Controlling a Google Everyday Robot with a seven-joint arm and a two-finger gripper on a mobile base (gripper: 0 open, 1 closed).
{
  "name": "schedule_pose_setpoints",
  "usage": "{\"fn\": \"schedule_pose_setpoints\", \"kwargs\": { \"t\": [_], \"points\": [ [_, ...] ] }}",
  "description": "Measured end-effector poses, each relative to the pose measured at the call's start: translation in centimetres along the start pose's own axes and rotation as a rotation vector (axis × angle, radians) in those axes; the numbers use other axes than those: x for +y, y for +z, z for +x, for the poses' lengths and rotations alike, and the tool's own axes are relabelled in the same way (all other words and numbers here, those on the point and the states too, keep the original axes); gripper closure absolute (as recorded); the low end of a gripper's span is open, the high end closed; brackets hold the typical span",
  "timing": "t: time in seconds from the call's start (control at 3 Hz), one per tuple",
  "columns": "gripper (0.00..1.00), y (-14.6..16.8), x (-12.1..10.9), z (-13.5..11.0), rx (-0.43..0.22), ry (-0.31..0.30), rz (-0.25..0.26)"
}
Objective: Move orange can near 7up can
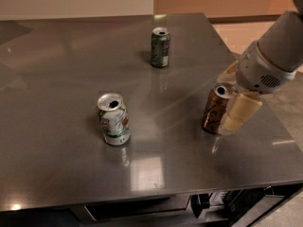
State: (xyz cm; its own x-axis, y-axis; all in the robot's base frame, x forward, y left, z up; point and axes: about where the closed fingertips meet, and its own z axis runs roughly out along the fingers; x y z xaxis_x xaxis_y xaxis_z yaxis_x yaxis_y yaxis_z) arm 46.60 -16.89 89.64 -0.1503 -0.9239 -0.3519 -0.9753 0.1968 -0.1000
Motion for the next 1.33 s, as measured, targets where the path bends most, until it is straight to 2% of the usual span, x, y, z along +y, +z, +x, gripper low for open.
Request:
{"fn": "schedule_pose_setpoints", "kwargs": {
  "t": [0.67,1.0,1.33],
  "points": [
    [0.64,0.2,-0.4,-0.7,-0.007,-0.003,-0.019],
    [0.87,-0.7,0.1,-4.0,-0.056,-0.053,-0.048],
    [1.00,-1.2,2.0,-8.6,-0.115,-0.136,-0.092]
  ]
}}
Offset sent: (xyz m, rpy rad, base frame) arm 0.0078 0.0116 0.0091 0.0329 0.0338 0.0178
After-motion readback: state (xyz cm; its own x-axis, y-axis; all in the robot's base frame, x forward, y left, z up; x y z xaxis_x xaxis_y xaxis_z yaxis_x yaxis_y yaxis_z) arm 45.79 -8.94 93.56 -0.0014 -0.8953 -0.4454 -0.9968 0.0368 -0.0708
